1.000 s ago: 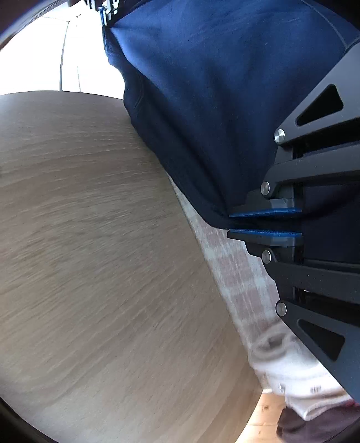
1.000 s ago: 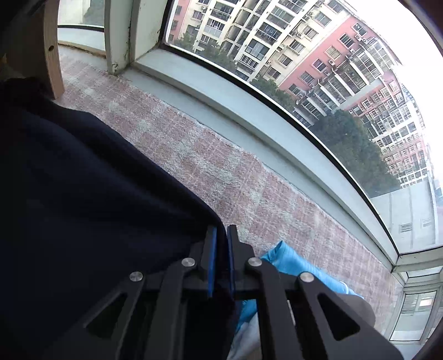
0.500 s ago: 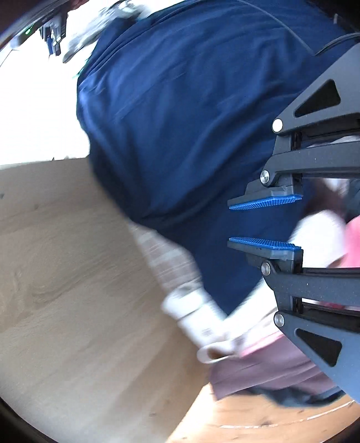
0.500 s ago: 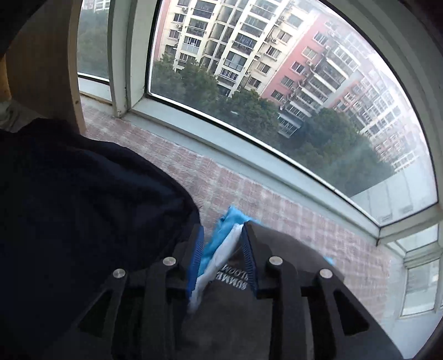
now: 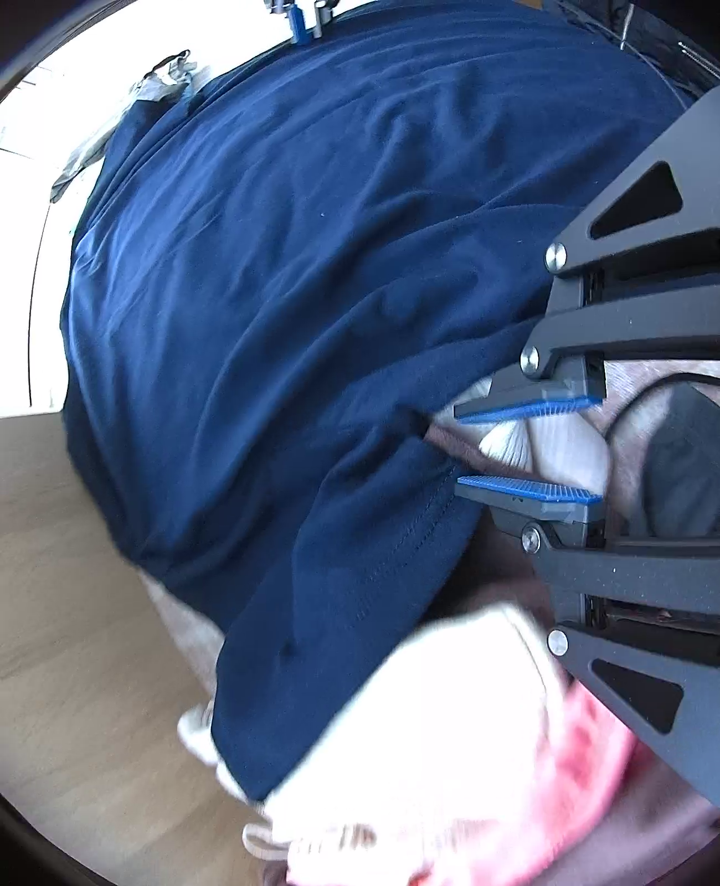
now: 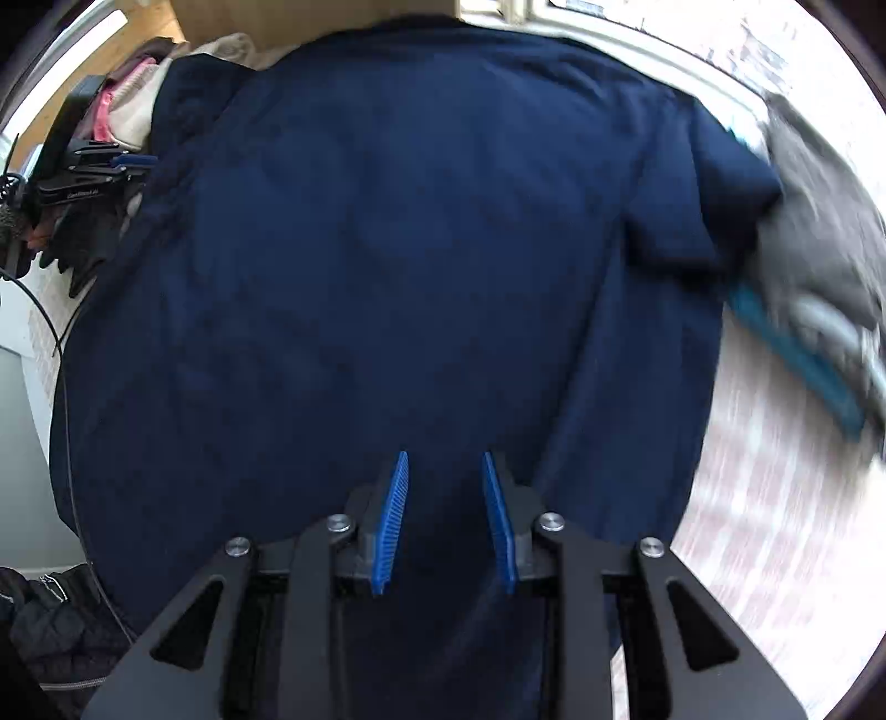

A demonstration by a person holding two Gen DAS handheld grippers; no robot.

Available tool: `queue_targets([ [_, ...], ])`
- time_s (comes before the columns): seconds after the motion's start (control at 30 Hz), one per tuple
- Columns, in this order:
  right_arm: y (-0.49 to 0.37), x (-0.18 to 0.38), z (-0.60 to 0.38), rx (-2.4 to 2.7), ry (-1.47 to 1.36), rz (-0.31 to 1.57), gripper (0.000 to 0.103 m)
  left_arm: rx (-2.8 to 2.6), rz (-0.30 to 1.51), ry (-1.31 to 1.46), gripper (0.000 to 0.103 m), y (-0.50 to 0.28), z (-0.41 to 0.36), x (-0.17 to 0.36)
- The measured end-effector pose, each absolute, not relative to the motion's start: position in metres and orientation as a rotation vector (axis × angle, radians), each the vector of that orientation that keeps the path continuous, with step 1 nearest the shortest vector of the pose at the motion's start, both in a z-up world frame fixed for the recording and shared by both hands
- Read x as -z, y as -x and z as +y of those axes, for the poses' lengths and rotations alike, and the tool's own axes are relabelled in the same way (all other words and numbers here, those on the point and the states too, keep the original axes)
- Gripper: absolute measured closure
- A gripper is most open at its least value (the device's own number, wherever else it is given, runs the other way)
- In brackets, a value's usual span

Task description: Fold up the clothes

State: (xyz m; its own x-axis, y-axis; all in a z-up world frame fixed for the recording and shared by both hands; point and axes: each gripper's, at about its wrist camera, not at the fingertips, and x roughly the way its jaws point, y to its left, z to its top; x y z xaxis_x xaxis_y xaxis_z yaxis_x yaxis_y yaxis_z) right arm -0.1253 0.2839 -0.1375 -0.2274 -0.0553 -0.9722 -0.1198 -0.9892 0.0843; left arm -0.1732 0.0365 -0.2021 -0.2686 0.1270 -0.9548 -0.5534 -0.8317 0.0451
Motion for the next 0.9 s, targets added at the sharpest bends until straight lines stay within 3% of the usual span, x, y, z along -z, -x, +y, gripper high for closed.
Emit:
queue_targets([
  [0.17, 0.099, 0.124, 0.301, -2.384, 1.862, 0.350, 0.075, -2.186, 0.505, 1.517, 0.086, 0.157, 0.038, 0.190],
  [0.27, 0.081, 0.122, 0.320, -2.269, 1.784, 0.336, 0.075, -2.206, 0.644, 1.509, 0.081, 0.142, 0.041, 0.182],
  [0.47, 0.052, 0.132, 0.351, -2.217, 1.696, 0.589, 0.075, -2.224, 0.774, 1.456, 0.081, 0.108, 0.039, 0.159],
  [0.77, 0.075, 0.103, 0.423, -2.221, 1.462, 0.818, 0.075, -2.155, 0.608, 1.328, 0.080, 0.056, 0.076, 0.112],
  [0.9, 0.116, 0.090, 0.435, -2.278, 1.421, 0.726, 0.073, -2.134, 0.561, 1.331, 0.080, 0.040, 0.103, 0.116],
])
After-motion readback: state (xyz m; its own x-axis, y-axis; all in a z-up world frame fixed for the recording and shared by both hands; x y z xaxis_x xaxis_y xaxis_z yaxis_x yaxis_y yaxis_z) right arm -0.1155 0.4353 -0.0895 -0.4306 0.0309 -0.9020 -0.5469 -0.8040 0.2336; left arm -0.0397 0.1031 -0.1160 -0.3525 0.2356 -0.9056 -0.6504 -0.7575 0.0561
